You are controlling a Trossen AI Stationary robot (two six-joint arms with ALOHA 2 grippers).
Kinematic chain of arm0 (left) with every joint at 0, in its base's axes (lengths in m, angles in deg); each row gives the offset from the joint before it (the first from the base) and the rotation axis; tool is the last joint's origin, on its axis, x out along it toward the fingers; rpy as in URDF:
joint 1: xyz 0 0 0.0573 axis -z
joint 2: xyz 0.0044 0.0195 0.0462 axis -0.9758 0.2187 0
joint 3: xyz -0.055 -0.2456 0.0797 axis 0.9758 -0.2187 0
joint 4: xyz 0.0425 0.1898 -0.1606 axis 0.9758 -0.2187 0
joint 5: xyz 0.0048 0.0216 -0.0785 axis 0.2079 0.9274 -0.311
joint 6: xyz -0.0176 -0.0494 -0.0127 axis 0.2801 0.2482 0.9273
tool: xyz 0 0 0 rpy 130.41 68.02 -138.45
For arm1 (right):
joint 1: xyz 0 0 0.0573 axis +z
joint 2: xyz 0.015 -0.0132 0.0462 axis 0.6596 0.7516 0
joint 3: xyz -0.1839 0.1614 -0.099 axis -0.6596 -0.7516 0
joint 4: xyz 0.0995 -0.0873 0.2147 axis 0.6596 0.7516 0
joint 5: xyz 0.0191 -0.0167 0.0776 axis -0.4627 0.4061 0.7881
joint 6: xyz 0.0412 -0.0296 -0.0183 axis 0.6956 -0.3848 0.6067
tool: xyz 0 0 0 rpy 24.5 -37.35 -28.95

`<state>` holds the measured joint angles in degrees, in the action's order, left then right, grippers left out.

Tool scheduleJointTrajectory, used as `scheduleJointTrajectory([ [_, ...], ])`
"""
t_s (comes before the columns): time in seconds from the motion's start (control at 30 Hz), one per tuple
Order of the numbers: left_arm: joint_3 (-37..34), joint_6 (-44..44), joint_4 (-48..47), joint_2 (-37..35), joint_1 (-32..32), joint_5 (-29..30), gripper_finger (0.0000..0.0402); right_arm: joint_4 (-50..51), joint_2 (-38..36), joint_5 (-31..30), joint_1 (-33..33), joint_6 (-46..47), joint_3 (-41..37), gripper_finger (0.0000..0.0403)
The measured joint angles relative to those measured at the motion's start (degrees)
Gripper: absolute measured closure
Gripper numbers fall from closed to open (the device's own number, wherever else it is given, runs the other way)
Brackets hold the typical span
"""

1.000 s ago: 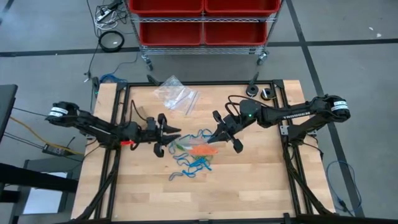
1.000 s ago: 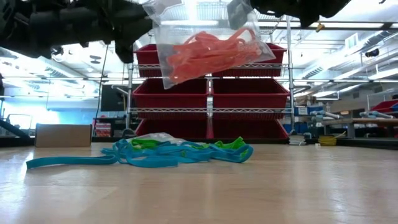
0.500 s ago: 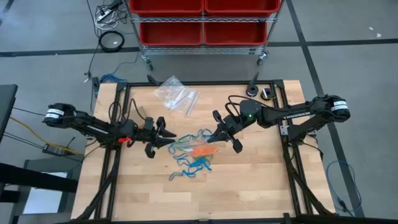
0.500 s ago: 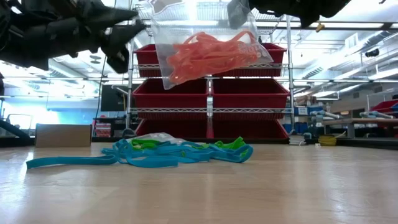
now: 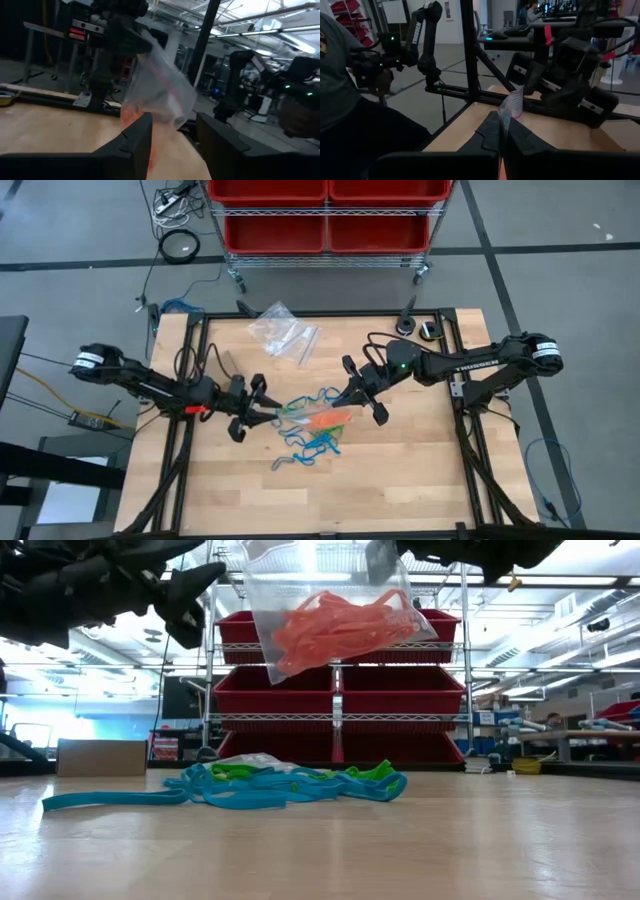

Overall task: Sort rubber bands
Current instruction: Close the transparent zip bag

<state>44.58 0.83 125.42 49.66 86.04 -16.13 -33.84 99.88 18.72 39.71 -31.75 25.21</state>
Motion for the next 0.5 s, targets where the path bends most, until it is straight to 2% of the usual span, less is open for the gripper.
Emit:
scheduleJointTrajectory([
  [0.27,0.02,-2.87,-0.94,2.23,2.03,5.32,0.0218,-0.52,0.00,-0.07,0.00,0.04,0.00,0.0403],
  [0.5,4.51,-4.63,-1.36,6.31,3.49,5.35,0.0219,-0.58,0.00,-1.36,0.00,0.00,0.00,0.0403],
])
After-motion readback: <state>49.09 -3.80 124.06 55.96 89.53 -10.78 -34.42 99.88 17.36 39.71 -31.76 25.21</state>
